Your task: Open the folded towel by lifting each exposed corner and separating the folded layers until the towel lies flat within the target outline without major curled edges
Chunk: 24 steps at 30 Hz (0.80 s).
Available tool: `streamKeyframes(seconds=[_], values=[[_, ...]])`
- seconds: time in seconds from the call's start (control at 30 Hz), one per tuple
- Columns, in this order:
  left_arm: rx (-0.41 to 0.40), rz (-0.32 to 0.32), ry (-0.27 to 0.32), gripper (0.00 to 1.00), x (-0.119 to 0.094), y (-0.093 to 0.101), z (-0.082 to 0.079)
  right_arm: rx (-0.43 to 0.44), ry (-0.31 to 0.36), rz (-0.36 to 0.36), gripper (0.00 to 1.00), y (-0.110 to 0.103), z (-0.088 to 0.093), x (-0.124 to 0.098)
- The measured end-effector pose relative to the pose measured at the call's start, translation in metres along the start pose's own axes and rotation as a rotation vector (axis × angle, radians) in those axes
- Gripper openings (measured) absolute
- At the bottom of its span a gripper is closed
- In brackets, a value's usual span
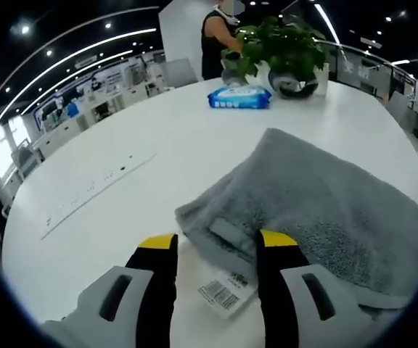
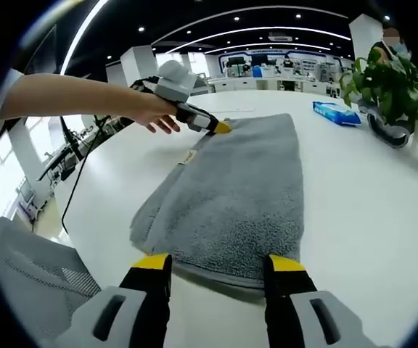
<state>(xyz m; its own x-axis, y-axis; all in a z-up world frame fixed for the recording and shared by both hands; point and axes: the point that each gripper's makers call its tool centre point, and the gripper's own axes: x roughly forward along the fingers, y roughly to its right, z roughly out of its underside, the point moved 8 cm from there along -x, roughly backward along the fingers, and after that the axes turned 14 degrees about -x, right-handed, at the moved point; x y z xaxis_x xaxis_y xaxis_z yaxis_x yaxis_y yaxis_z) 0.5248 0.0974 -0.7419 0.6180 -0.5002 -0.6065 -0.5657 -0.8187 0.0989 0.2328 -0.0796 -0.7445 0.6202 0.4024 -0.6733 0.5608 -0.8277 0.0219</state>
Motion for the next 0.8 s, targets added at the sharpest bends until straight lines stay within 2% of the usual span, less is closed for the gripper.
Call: streamKeyframes(seconds=[0.1,0.2,0.27,0.33,0.4,0.5,0.6,0.7,0.8], values=[[0.007,-0.027,0.019,0.48,-0.002,-0.001,0.000,-0.011,-0.016,0.003,0.50,-0.001,-0.004,0.000],[0.018,-0.042,0.024,0.48,-0.004,0.001,-0.002,-0.022,-0.015,-0.021,0.56,-0.002,-0.008,-0.001],[0.029,-0.034,0.036,0.46,-0.008,0.004,-0.004,-0.016,0.029,-0.027,0.56,-0.003,-0.014,-0.004],[-0.015,-0.022,0.036,0.46,-0.012,0.004,-0.002,-0.015,0.054,-0.036,0.52,-0.004,-0.019,-0.007],[-0.051,-0.015,0.037,0.45,-0.017,0.004,0.000,-0.036,0.109,-0.040,0.52,-0.007,-0.030,-0.009],[-0.070,-0.007,0.073,0.46,-0.034,0.006,0.001,-0.036,0.123,-0.050,0.53,-0.012,-0.037,-0.009],[-0.094,0.009,0.093,0.45,-0.052,0.007,0.004,-0.080,0.137,-0.036,0.56,-0.020,-0.043,-0.005],[-0.115,0.012,0.104,0.42,-0.074,0.008,0.012,-0.115,0.132,-0.045,0.59,-0.027,-0.045,-0.001],[-0.141,0.028,0.143,0.42,-0.097,0.013,0.021,-0.157,0.147,-0.063,0.60,-0.035,-0.051,0.002]])
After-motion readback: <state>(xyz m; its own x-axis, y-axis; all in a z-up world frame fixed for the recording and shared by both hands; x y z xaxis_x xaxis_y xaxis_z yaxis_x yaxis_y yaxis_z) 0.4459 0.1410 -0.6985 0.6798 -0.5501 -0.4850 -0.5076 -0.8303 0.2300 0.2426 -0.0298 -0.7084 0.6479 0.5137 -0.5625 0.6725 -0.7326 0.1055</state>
